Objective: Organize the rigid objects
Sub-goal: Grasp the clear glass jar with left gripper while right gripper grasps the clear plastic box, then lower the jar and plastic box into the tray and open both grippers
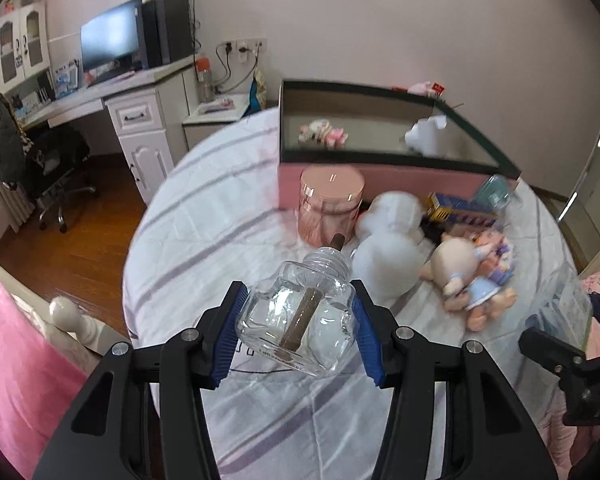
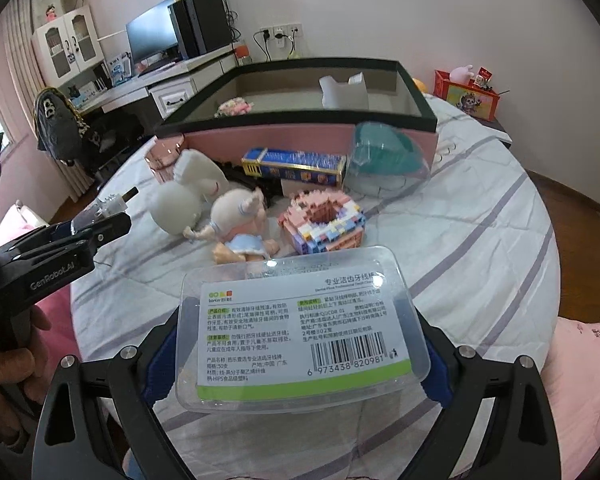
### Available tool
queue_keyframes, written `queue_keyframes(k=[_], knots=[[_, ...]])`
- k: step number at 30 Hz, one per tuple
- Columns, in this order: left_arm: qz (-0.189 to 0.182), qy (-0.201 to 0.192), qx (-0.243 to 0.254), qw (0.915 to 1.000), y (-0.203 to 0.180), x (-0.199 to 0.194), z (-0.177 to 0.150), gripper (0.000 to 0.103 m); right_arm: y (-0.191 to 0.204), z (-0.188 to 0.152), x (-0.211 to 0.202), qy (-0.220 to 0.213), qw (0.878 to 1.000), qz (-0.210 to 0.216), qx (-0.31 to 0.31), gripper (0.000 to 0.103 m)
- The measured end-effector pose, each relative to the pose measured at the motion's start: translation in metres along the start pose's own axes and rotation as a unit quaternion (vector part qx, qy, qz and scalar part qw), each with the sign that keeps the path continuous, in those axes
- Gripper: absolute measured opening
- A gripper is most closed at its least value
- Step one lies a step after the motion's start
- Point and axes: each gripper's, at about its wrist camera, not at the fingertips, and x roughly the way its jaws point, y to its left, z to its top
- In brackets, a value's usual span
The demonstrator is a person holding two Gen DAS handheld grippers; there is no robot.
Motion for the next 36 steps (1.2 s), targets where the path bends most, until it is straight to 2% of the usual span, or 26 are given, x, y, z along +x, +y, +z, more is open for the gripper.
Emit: queue_keyframes(k=[3,6,8,11,15,19,23,30,36], knots=[[0.007,-0.016,0.012,0.9998,-0.009,-0.014,0.013,0.052,-0.001,0.009,-0.005,-0.002,1.000,0.012,-0.001,0.096],[0.007,-0.033,0.014,0.9993,-0.017,-0.024,0.035,0.052,-0.002,0.033,-0.016,-0.017,0.999,0.027,-0.007,0.096],[0.001,-0.049,0.015,0.9987,-0.024,-0.029,0.056,0.052,-0.004,0.056,-0.023,-0.030,0.999,0.038,-0.010,0.096],[-0.010,-0.065,0.016,0.9977,-0.033,-0.030,0.088,0.052,-0.009,0.098,-0.030,-0.059,0.997,0.032,-0.025,0.096],[-0.021,-0.073,0.011,0.9970,-0.039,-0.016,0.127,0.052,-0.024,0.149,-0.015,-0.069,0.997,0.028,-0.023,0.096],[-0.029,-0.057,0.006,0.9979,-0.044,0.019,0.165,0.052,-0.039,0.193,0.017,-0.060,0.998,0.017,-0.015,0.096],[-0.028,-0.027,0.007,0.9992,-0.052,0.064,0.188,0.052,-0.055,0.222,0.061,-0.032,0.999,0.011,-0.001,0.096],[-0.019,0.019,-0.004,0.9996,-0.052,0.135,0.207,0.052,-0.074,0.232,0.122,0.009,1.000,0.004,0.019,0.096],[-0.014,0.049,-0.005,0.9987,-0.054,0.170,0.210,0.052,-0.077,0.239,0.154,0.034,0.999,-0.002,0.016,0.096]])
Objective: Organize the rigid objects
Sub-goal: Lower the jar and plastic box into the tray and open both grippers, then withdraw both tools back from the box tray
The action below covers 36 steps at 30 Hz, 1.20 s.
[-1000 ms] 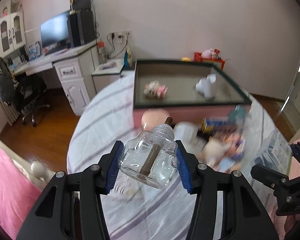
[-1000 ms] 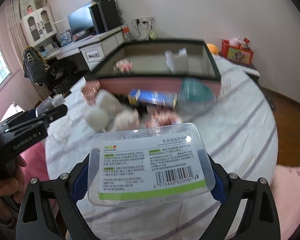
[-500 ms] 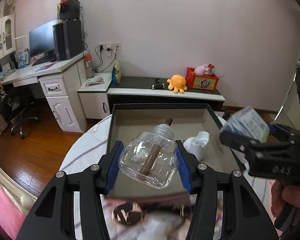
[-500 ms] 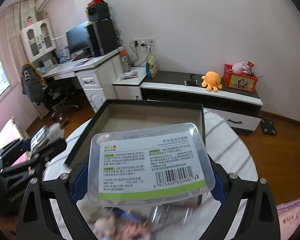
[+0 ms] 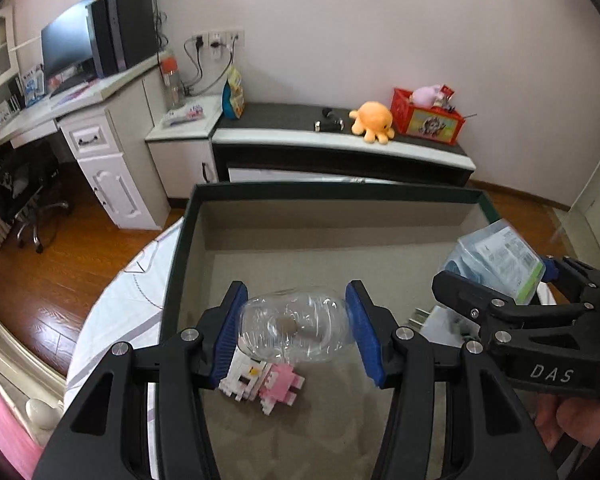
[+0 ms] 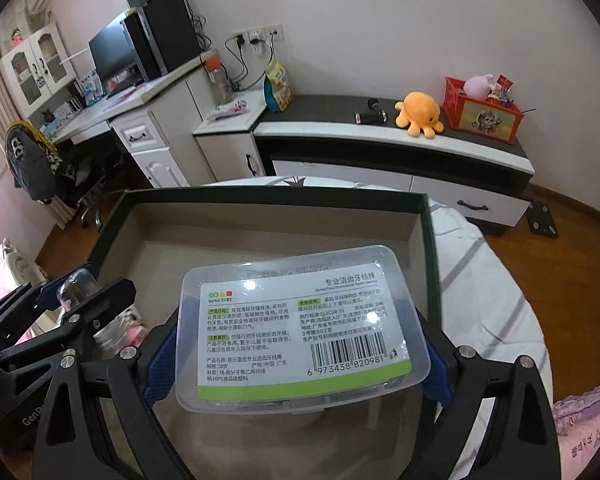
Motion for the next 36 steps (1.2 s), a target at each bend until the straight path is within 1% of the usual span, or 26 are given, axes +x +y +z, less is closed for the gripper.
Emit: queue_keyframes(k=[3,6,8,9,11,12,13,14,17,20,25,28,31,36], knots=[[0.003,0.012,0.000,0.9999,0.000,0.011,-0.001,0.051,-0.001,0.001,0.008,0.022,1.000,0.008,-0.002,0.095],[0.008,0.010,-0.003,0.9999,0.001,0.008,-0.002,0.058,-0.002,0.001,0.009,0.029,1.000,0.003,0.000,0.096],[0.018,0.008,-0.008,0.9998,0.005,0.004,-0.005,0.070,-0.003,0.001,0.009,0.029,1.000,0.000,0.005,0.099],[0.018,0.006,-0.011,0.9997,0.009,0.000,-0.007,0.074,-0.004,0.000,0.008,0.030,1.000,0.001,0.009,0.103],[0.021,-0.005,-0.018,0.9996,0.015,-0.010,-0.010,0.087,-0.006,-0.001,0.005,0.033,0.999,0.013,0.019,0.103],[0.020,-0.011,-0.019,0.9995,0.017,-0.015,-0.011,0.090,-0.007,-0.003,0.001,0.032,0.999,0.013,0.025,0.103],[0.018,-0.018,-0.020,0.9995,0.019,-0.022,-0.013,0.099,-0.006,-0.003,-0.001,0.030,0.999,0.013,0.028,0.103],[0.015,-0.031,-0.019,0.9992,0.020,-0.033,-0.016,0.103,-0.005,-0.004,-0.007,0.024,0.999,0.014,0.031,0.103],[0.023,-0.048,-0.011,0.9985,0.018,-0.056,-0.022,0.103,0.004,-0.010,-0.025,0.001,0.999,0.016,0.028,0.103],[0.021,-0.075,-0.014,0.9969,0.018,-0.086,-0.034,0.103,0.015,-0.020,-0.046,-0.020,0.999,0.026,0.025,0.103],[0.020,-0.115,-0.024,0.9929,0.020,-0.137,-0.060,0.103,0.038,-0.050,-0.100,-0.086,0.996,0.007,0.012,0.103],[0.024,-0.134,-0.028,0.9903,0.021,-0.163,-0.080,0.103,0.044,-0.067,-0.127,-0.114,0.993,0.006,0.015,0.103],[0.026,-0.144,-0.034,0.9887,0.024,-0.184,-0.100,0.103,0.047,-0.087,-0.151,-0.134,0.991,0.008,0.021,0.103],[0.031,-0.150,-0.044,0.9873,0.025,-0.205,-0.130,0.103,0.052,-0.118,-0.175,-0.147,0.989,0.006,0.025,0.103]])
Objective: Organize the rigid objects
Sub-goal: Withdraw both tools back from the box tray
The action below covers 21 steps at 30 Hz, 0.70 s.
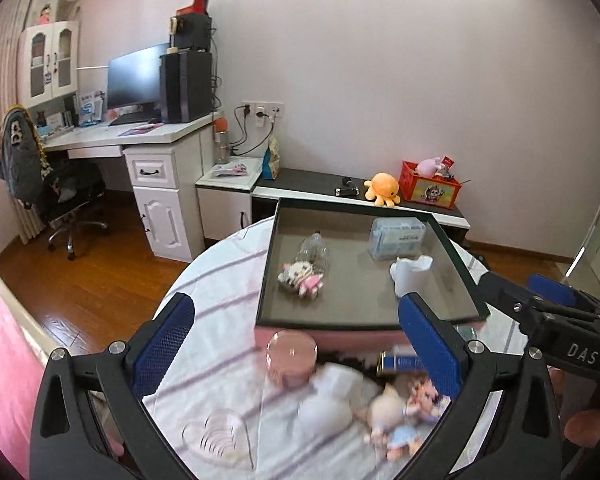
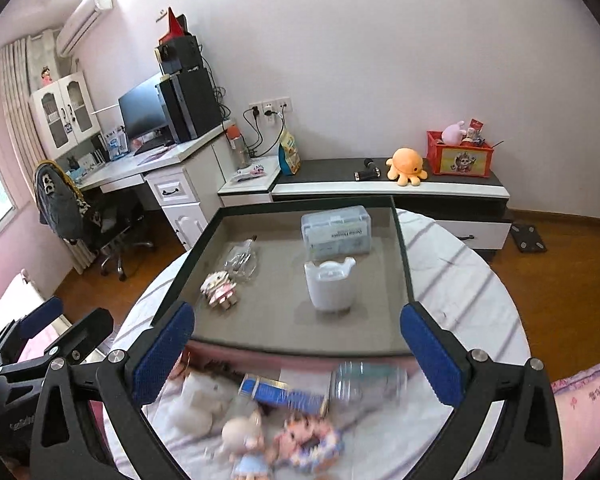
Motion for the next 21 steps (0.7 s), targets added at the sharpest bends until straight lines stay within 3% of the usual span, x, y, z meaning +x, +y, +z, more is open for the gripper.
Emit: queue_keyframes(k=[9,21], knots=[[0.005,0.018,-0.007,0.9998,0.000,-0.029,-0.047,0.103,-0.001,-0.040,-0.045,-0.011,1.000,-0.009,0.003,0.103],[0.012,0.008,-0.004,0.9999,-0.002,-0.065,-0.071,0.103,0.000,-0.073,-0.085,-0.026,1.000,-0.017,0.001,0.103]])
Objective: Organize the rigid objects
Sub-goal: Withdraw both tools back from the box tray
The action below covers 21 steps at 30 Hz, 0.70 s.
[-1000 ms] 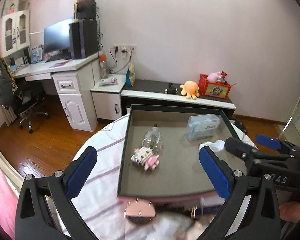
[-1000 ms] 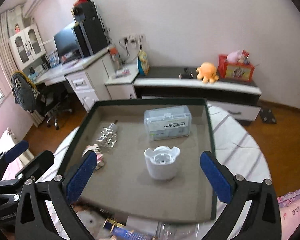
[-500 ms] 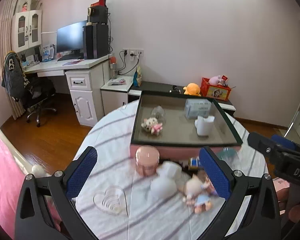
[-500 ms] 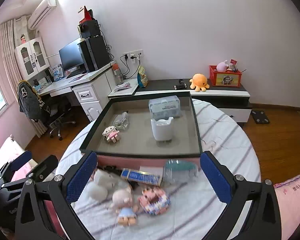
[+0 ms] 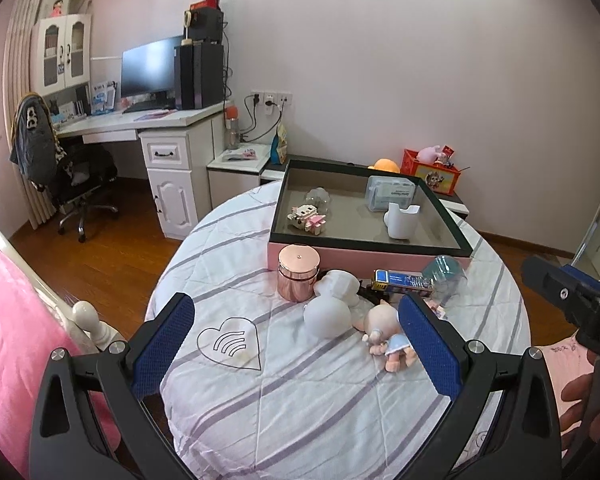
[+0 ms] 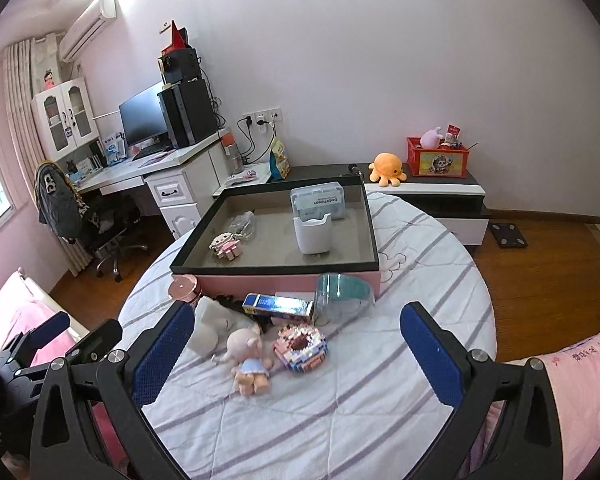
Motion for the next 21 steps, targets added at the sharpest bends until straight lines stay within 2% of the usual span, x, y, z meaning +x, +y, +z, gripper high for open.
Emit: queue_keyframes(k=[5,21], knots=[[0.007,-0.013,0.013,0.9998,-0.007,-0.015,0.000,0.103,0.004,-0.011,-0.014,-0.012,1.000,-0.006,-0.008,0.103],[0.005,-0.014,0.020,0.9997,-0.012,-0.024,-0.006,0.103,0.006,-0.017,-0.028,-0.017,1.000,-0.005,-0.009,0.103]])
